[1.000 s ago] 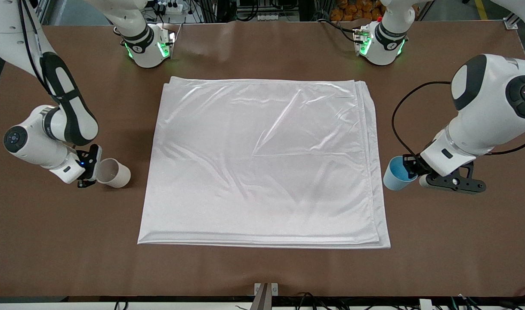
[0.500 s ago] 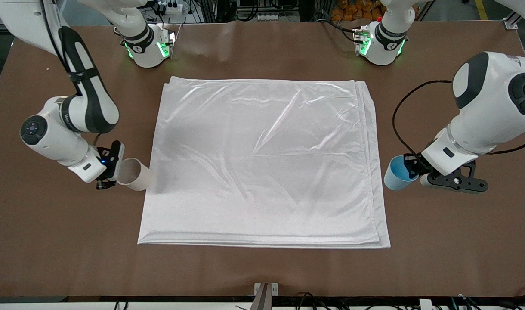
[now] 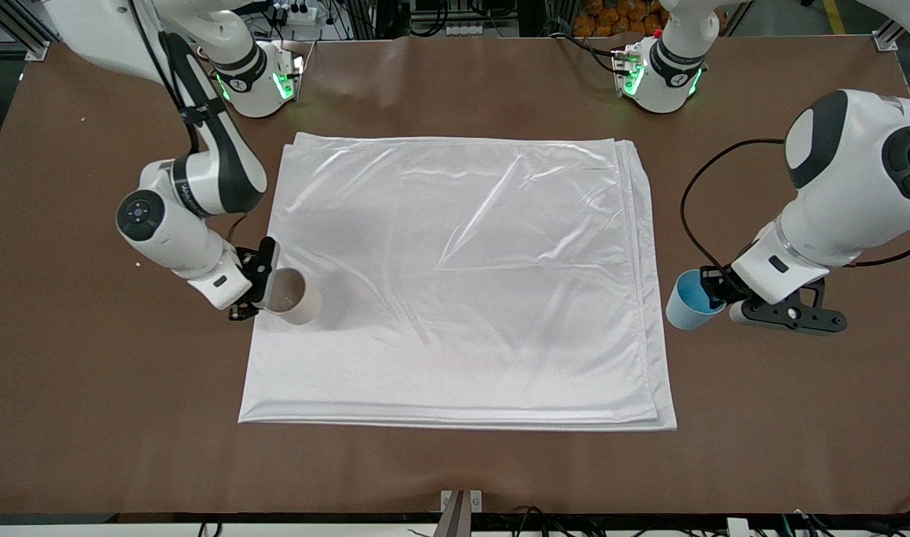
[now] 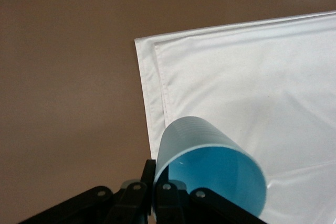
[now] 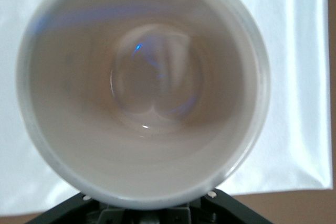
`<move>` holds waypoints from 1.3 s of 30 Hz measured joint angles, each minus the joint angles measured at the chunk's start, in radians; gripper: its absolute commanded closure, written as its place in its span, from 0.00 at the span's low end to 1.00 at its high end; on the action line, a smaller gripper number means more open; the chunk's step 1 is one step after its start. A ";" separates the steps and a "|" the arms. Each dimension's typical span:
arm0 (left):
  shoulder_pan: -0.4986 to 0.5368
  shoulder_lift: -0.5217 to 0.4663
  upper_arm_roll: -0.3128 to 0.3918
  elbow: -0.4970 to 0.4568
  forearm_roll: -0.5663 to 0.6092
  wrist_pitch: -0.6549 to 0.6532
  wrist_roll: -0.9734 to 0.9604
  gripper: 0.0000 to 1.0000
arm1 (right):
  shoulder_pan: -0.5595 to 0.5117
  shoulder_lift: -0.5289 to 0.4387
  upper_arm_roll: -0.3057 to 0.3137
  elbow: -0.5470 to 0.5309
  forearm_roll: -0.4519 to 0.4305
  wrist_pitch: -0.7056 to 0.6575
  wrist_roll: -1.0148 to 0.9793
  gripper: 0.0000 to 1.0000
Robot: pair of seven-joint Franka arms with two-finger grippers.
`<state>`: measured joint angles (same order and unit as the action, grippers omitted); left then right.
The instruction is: Place blue cup into white mug on cloth
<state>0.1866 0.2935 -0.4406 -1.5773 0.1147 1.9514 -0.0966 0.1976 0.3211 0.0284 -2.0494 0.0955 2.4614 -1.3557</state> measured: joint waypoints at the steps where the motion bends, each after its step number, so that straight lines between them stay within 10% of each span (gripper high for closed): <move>1: 0.000 0.000 0.000 0.000 0.000 0.000 0.000 1.00 | 0.013 0.000 0.000 0.000 0.000 0.000 0.018 1.00; 39: 0.020 -0.032 0.005 0.033 0.000 -0.059 0.000 1.00 | 0.456 0.214 -0.005 0.182 -0.195 -0.005 0.756 1.00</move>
<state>0.2070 0.2611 -0.4353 -1.5444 0.1147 1.8921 -0.0966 0.6536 0.5347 0.0233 -1.8673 -0.0998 2.4566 -0.5996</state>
